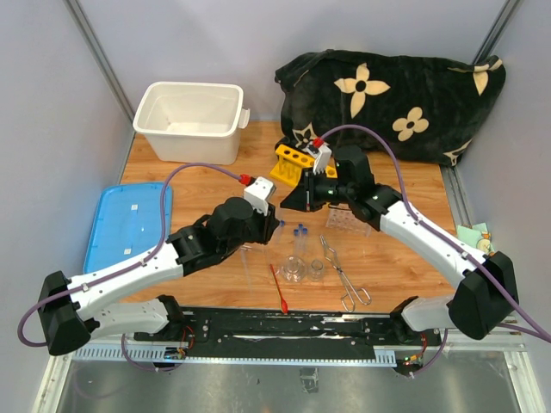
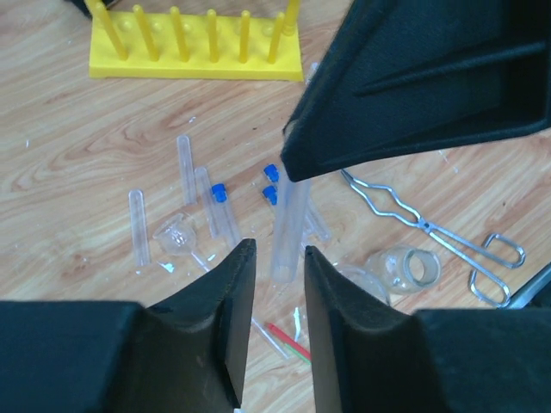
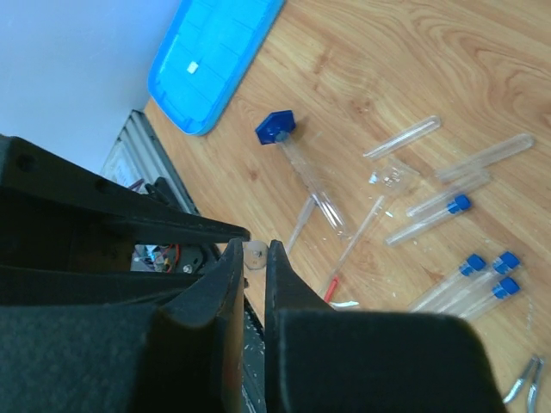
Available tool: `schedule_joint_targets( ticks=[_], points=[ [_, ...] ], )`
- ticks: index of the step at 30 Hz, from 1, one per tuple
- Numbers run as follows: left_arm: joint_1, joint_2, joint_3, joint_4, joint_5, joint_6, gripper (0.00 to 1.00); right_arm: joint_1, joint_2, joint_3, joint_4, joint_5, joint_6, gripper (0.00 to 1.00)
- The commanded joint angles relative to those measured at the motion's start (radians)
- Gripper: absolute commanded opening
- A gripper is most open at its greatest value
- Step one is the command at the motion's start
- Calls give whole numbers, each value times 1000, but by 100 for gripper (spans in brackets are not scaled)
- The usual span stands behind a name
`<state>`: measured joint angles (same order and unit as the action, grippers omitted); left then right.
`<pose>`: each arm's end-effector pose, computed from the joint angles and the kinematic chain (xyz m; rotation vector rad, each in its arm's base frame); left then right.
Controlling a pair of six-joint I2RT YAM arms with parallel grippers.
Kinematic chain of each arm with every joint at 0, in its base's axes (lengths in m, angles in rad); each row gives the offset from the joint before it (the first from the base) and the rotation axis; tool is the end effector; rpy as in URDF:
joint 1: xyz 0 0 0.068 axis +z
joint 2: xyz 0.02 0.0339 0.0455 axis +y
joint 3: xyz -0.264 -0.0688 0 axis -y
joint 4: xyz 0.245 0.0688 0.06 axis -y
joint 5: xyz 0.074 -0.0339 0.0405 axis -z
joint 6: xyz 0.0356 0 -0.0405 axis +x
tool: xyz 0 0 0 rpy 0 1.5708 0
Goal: Organize the chemistry lab equipment
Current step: Insert the test tube into the slot of the test tube rack.
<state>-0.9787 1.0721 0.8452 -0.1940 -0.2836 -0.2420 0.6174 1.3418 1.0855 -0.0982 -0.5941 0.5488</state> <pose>0.1448 -0.1975 0.3045 0.5479 1.9337 -0.5091 0.2407 0.1953 0.3306 -0.5091 2.0425 1.3153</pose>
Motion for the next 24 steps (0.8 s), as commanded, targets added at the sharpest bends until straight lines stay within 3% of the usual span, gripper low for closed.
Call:
schedule_joint_targets(
  ticks=[1, 3, 4, 5, 6, 11, 17, 24],
  points=[
    [-8, -12, 10, 4, -86, -40, 36, 19, -20, 36, -74, 115, -72, 0],
    [-9, -13, 8, -8, -128, -72, 40, 18, -25, 44, -123, 190, -115, 0],
    [-9, -15, 6, -17, -153, -93, 63, 17, -23, 44, -139, 220, -140, 0],
    [-9, -17, 0, -22, -172, -111, 79, 11, -22, 48, -156, 242, -169, 0],
    [-9, -18, -5, -25, -185, -121, 84, 6, -18, 54, -175, 269, -196, 0],
    [-9, 7, -28, -54, -214, -173, 89, -21, -25, 44, -193, 500, -306, 1],
    [-8, 56, -35, -60, -218, -225, 88, -25, -68, -110, 69, 805, -416, 1],
    [-8, 81, -39, -53, -220, -264, 85, -64, 48, -115, 219, 878, -453, 1]
  ],
)
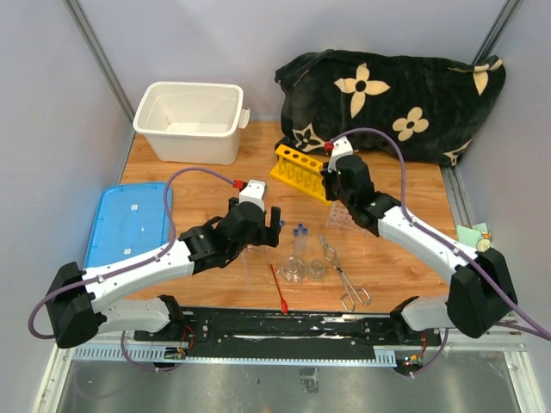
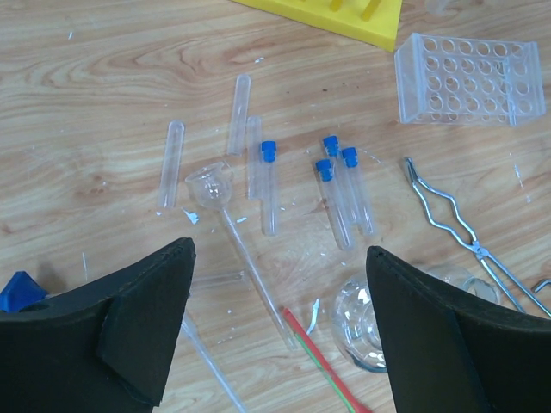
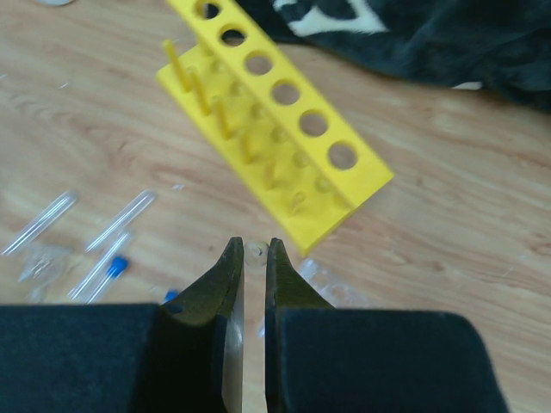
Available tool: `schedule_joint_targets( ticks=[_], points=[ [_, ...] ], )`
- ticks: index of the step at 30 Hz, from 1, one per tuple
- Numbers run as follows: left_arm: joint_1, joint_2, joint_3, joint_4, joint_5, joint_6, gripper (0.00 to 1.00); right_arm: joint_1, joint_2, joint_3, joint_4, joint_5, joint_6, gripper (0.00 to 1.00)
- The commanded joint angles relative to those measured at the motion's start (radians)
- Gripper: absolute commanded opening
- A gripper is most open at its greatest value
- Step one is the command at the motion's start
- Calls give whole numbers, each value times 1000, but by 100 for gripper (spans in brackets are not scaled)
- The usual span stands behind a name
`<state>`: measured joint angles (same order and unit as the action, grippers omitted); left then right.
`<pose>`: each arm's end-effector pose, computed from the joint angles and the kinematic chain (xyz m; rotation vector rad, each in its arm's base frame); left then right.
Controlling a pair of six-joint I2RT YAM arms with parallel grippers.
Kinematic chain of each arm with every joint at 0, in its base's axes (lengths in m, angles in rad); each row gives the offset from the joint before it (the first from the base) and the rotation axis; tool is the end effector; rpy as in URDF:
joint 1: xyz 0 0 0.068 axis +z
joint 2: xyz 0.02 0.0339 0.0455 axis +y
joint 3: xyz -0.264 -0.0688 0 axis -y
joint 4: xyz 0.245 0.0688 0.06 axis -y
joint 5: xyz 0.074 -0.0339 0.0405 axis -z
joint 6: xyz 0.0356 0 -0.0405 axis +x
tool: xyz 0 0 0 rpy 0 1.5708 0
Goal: Organize the chemistry lab equipment
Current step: Insert the test tube into the slot of the test tube rack.
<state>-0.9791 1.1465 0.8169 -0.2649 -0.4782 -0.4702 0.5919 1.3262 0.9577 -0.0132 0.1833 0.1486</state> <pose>0.1531 -0.1984 0.2724 0.2647 2.0944 -0.3548 0.2587 0.1661 0.2968 -0.3112 1.9336 0.3108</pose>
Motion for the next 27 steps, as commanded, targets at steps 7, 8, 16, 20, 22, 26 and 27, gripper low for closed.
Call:
schedule_joint_targets(
  ticks=[7, 8, 16, 20, 22, 26, 27],
  points=[
    [-7, 5, -30, 18, -14, -27, 84, -123, 137, 57, 154, 26, -10, 1],
    [-6, 6, -33, 21, -13, -27, 84, -134, 142, 59, 160, 10, -4, 1],
    [-7, 46, -23, 36, 10, -15, 84, -148, 129, 67, 171, -39, 6, 1],
    [-7, 75, -10, 34, 21, -18, 83, -150, 140, 72, 178, -68, 6, 0],
    [-7, 80, -7, 34, 26, -22, 83, -151, 153, 69, 183, -71, 7, 1],
    [-7, 76, -11, 36, 29, -24, 83, -156, 165, 58, 205, -85, 12, 1],
    [-7, 76, -13, 37, 27, -25, 83, -158, 168, 56, 209, -90, 16, 1]
  ],
)
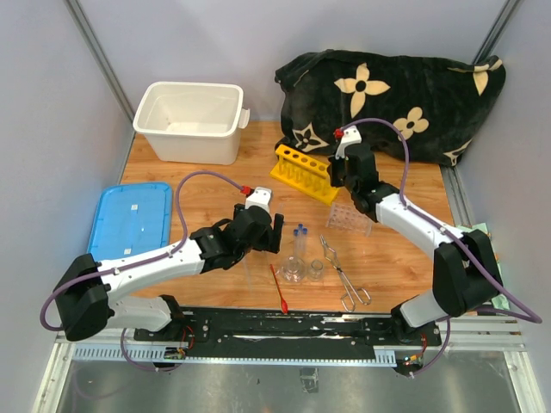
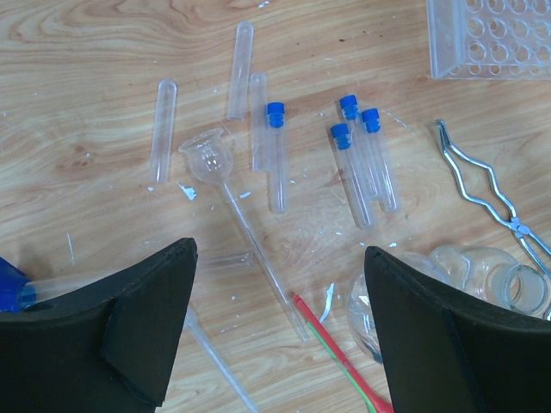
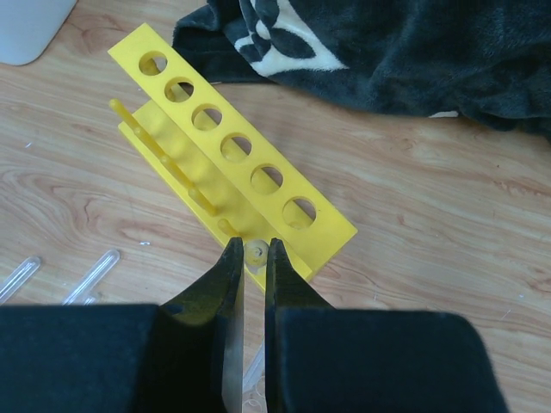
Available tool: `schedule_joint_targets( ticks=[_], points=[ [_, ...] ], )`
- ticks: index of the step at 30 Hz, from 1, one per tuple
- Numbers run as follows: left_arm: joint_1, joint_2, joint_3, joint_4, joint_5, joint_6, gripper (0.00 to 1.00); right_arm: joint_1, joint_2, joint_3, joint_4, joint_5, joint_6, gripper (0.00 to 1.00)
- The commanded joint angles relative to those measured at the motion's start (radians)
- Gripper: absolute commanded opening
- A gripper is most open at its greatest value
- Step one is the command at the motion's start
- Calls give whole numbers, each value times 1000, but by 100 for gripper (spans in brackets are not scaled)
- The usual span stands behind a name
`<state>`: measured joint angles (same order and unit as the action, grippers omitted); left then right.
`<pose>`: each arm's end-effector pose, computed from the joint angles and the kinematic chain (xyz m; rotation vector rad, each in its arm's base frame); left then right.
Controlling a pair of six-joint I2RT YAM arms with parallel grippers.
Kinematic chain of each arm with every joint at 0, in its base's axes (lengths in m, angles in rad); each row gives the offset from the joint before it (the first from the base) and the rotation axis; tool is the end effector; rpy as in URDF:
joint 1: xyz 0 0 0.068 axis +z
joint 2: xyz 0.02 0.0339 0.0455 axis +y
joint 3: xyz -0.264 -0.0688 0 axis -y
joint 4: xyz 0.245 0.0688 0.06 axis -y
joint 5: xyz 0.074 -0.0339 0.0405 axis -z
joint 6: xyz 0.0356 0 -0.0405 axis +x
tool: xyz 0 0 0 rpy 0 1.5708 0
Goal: Organize the chemistry lab equipment
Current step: Insert the test tube into the slot of the test tube rack.
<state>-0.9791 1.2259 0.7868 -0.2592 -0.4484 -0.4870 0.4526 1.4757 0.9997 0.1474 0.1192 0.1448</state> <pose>0.1574 -0.2066 0.2439 0.3082 2.1845 -0.3126 0.3109 0.1465 0.2821 -0.2117 1.8959 0.2926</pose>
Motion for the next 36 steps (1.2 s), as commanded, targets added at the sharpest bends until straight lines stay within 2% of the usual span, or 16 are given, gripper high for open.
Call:
schedule_joint_targets(
  ticks=[1, 21, 24, 28, 29, 36],
  points=[
    [-7, -4, 16, 31, -3, -6, 83, -19, 23, 16, 51, -29, 22, 1],
    [-7, 30, 22, 41, -8, 9, 83, -31, 97, 26, 61, -67, 29, 2],
    [-7, 33, 21, 43, -7, 12, 82, -31, 99, 26, 64, -67, 28, 10],
    [-7, 37, 22, 43, -9, 14, 83, -31, 96, 27, 61, -70, 24, 32],
    [-6, 38, 22, 44, -9, 14, 83, -31, 95, 29, 59, -70, 23, 35],
    [-7, 32, 23, 43, -4, 11, 83, -31, 54, 47, 13, -70, 8, 38]
  ],
)
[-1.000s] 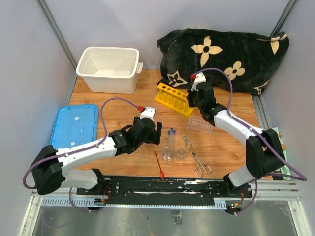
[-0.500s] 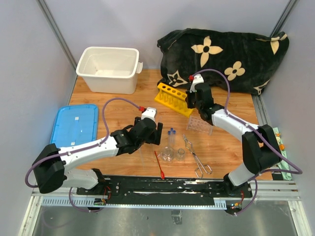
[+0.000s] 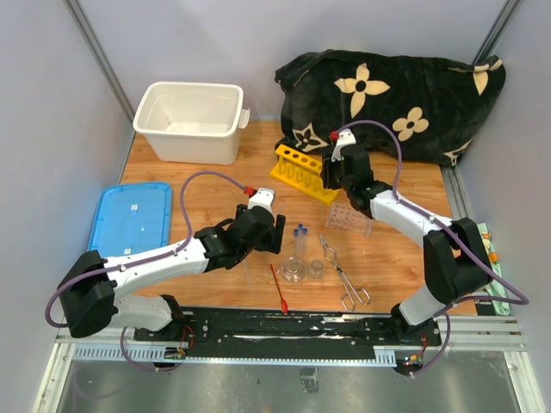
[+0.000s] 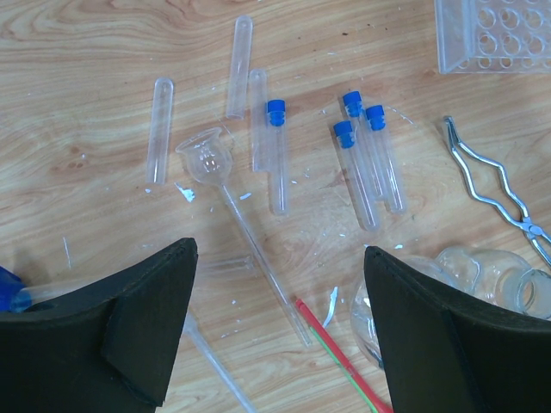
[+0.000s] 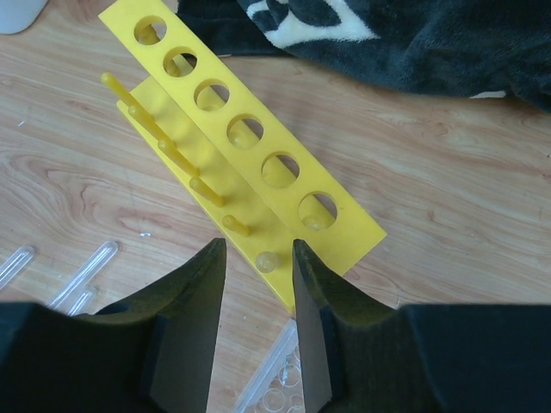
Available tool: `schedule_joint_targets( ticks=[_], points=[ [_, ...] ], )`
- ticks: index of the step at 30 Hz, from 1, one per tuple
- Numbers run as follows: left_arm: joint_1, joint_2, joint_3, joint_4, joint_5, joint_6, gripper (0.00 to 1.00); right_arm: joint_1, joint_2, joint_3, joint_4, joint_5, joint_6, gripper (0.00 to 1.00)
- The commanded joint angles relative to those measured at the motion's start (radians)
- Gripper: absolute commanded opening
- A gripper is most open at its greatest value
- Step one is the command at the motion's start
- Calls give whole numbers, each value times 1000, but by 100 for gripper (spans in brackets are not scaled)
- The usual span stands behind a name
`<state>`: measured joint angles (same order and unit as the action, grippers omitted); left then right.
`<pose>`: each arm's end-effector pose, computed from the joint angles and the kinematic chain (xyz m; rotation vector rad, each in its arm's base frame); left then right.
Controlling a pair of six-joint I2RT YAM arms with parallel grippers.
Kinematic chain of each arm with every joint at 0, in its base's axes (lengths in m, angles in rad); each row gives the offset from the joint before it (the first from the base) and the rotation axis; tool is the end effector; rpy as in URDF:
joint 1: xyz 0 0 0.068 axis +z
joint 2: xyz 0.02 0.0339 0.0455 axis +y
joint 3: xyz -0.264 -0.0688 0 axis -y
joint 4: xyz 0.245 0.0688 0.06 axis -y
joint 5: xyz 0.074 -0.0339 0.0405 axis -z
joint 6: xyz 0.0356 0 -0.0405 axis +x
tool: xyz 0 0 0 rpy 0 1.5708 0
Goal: Organize the chemistry lab equipment
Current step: Insert the test tube into the slot of the test tube rack, then pick up the test tube at the center of the board.
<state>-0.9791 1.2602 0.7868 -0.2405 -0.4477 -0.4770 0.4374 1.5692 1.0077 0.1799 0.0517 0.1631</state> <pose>0.1606 -0.2113 0.2371 0.3258 2.1940 -0.2956 0.3274 0.1511 0.2570 -0.2349 1.9536 0.3449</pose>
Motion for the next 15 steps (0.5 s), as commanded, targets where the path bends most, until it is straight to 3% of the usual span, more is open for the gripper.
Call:
schedule_joint_targets(
  ticks=[1, 11, 15],
  points=[
    [-7, -7, 23, 22, -7, 0, 83, -16, -52, 39, -26, -4, -11, 38],
    [21, -14, 80, -184, -164, -13, 75, -13, -369, -19, -213, -72, 28, 37],
    [236, -37, 38, -158, 38, 35, 62, -12, -549, -86, -285, -70, 50, 37]
  ],
)
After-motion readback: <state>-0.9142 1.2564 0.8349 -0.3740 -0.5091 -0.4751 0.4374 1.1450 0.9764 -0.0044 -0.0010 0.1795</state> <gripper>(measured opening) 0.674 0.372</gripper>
